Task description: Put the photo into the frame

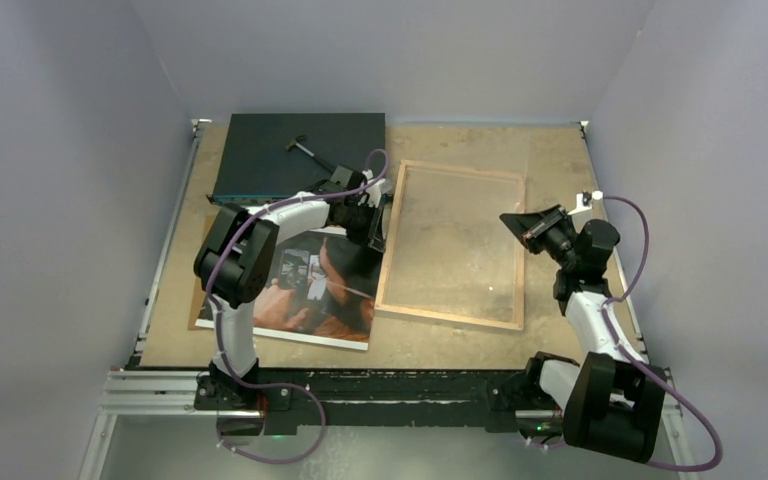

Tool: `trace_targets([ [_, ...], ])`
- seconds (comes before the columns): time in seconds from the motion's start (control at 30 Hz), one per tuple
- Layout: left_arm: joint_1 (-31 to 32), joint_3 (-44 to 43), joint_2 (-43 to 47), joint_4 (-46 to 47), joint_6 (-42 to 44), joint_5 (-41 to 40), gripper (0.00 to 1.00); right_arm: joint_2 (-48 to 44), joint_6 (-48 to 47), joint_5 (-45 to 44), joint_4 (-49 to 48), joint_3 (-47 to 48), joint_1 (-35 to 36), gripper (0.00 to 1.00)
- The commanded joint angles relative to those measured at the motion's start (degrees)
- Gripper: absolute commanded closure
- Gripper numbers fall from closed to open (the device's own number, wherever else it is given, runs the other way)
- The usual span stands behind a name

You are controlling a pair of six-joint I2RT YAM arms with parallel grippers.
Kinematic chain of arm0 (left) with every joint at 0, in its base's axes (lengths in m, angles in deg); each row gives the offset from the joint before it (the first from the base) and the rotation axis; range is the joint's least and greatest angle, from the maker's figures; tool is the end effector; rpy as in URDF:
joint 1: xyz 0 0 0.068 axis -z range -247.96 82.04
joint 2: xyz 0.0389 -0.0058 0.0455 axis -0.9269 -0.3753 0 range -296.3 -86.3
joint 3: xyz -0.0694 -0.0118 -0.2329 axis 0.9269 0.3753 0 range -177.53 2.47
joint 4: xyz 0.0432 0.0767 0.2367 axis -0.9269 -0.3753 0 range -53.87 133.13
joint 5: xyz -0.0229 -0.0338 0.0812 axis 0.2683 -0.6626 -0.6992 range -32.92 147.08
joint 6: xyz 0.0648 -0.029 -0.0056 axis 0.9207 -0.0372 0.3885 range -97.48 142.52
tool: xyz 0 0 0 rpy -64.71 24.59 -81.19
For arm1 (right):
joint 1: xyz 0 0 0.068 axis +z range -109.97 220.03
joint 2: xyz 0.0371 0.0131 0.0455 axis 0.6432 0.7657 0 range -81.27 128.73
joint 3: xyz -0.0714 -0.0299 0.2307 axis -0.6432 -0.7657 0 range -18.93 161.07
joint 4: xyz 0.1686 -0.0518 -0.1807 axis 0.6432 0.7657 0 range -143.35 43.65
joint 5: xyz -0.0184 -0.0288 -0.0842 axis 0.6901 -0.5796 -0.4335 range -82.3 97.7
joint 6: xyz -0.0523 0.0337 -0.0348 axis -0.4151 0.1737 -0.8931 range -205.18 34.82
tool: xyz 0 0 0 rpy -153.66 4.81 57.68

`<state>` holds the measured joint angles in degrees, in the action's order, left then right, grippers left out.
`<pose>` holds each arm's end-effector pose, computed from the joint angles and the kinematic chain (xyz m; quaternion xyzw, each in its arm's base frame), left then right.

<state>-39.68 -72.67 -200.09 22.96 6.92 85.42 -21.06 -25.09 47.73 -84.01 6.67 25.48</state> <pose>0.3395 -0.2141 0.1194 0.1685 0.9210 -0.3160 0.1536 0.2518 -0.0264 0.2235 0.2307 0.6879 0.4788 0.4943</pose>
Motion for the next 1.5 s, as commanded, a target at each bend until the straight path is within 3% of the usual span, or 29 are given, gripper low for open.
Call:
trace_targets([
  [0.0, 0.37, 0.60, 0.33, 1.81, -0.45, -0.35, 0.90, -1.06, 3.64, -0.52, -3.62, -1.58, 0.04, 1.00],
  [0.8, 1.01, 0.89, 0.51, 2.07, -0.83, -1.00, 0.94, 1.73, 0.06, -0.79, -4.10, -1.95, 0.05, 1.00],
  [1.47, 1.83, 1.14, -0.09, 3.04, -1.83, -1.00, 0.97, 8.44, 1.18, 7.47, -12.68, -0.12, 0.05, 1.00],
])
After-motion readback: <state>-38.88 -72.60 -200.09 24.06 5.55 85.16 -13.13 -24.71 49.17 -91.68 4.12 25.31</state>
